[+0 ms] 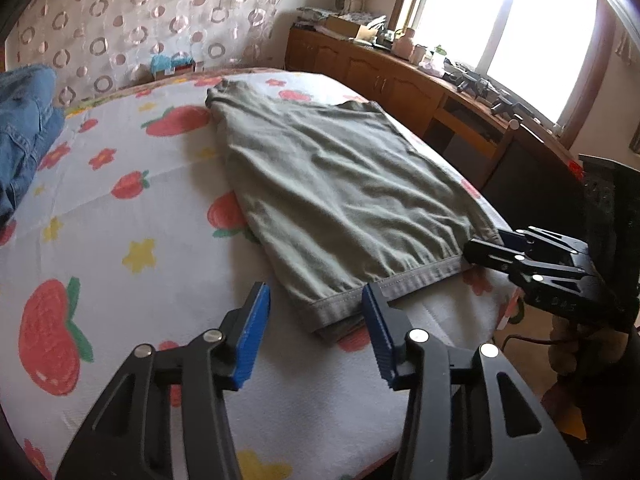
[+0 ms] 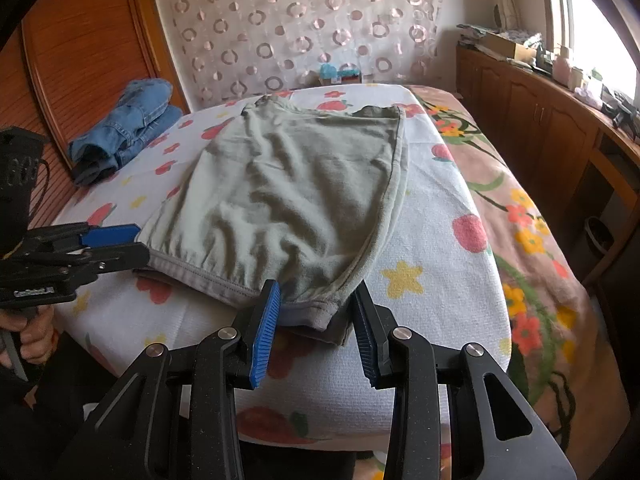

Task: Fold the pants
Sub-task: 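Move the right gripper toward the folded pants hem, then close the left gripper on the hem while the right gripper grasps beside it, then lift the grey-green pants hem up with both grippers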

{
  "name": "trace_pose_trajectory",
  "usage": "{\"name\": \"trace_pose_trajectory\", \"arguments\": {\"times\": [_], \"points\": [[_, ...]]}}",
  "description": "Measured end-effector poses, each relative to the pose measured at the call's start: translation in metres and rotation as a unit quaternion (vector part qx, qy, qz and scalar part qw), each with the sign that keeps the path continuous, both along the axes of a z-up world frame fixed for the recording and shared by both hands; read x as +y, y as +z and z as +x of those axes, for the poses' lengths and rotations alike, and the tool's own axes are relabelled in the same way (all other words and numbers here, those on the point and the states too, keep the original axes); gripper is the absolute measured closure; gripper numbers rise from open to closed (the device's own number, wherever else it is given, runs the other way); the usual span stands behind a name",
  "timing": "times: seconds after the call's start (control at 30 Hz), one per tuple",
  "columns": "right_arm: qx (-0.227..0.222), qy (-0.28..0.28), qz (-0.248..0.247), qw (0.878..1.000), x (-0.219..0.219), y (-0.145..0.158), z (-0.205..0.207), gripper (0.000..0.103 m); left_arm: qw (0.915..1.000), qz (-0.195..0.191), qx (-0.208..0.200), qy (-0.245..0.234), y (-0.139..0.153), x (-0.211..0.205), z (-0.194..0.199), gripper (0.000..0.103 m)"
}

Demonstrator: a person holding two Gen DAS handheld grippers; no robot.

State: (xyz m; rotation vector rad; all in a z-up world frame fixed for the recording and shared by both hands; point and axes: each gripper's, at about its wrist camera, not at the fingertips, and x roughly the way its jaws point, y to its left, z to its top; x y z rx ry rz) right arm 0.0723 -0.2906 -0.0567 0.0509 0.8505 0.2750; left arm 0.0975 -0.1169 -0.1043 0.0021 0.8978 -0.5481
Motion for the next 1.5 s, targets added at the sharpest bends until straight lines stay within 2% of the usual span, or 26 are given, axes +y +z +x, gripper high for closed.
{"name": "trace_pose_trajectory", "arguments": {"times": [0.17, 0.3, 0.43, 0.53, 0.73, 0.8, 0.97, 1.33, 1.5], "points": [[-0.002, -0.001, 0.001, 1.0, 0.001, 0.001, 0.0, 0.068, 0.9999, 0.001, -0.006, -0.009, 0.001, -0.004, -0.006, 0.059], [-0.002, 0.0, 0.001, 1.0, 0.001, 0.001, 0.0, 0.068, 0.9999, -0.002, -0.009, -0.015, 0.0, -0.007, -0.008, 0.071], [-0.002, 0.001, 0.0, 1.0, 0.001, 0.0, 0.0, 0.068, 0.9999, -0.012, -0.008, -0.009, -0.001, -0.004, -0.005, 0.077], [0.0, 0.011, 0.001, 1.0, 0.004, 0.002, 0.0, 0.075, 0.9998, -0.013, -0.008, -0.01, -0.002, -0.004, -0.005, 0.082], [0.006, 0.028, 0.013, 1.0, 0.008, 0.003, 0.002, 0.089, 0.9997, -0.019, -0.005, -0.012, -0.003, -0.002, -0.002, 0.084], [0.0, 0.033, 0.011, 0.999, 0.01, 0.005, 0.002, 0.092, 0.9997, -0.019, -0.012, -0.012, 0.0, -0.002, -0.003, 0.096], [-0.029, 0.042, 0.02, 0.998, 0.01, 0.023, 0.001, 0.093, 0.9981, -0.033, -0.051, -0.01, 0.028, 0.002, -0.011, 0.1], [-0.126, 0.073, 0.018, 0.989, 0.026, 0.111, -0.002, 0.094, 0.9861, -0.062, -0.154, 0.002, 0.118, 0.032, -0.039, 0.101], [-0.167, 0.092, 0.015, 0.982, 0.039, 0.15, -0.003, 0.094, 0.9793, -0.056, -0.194, 0.011, 0.156, 0.044, -0.044, 0.101]]}}
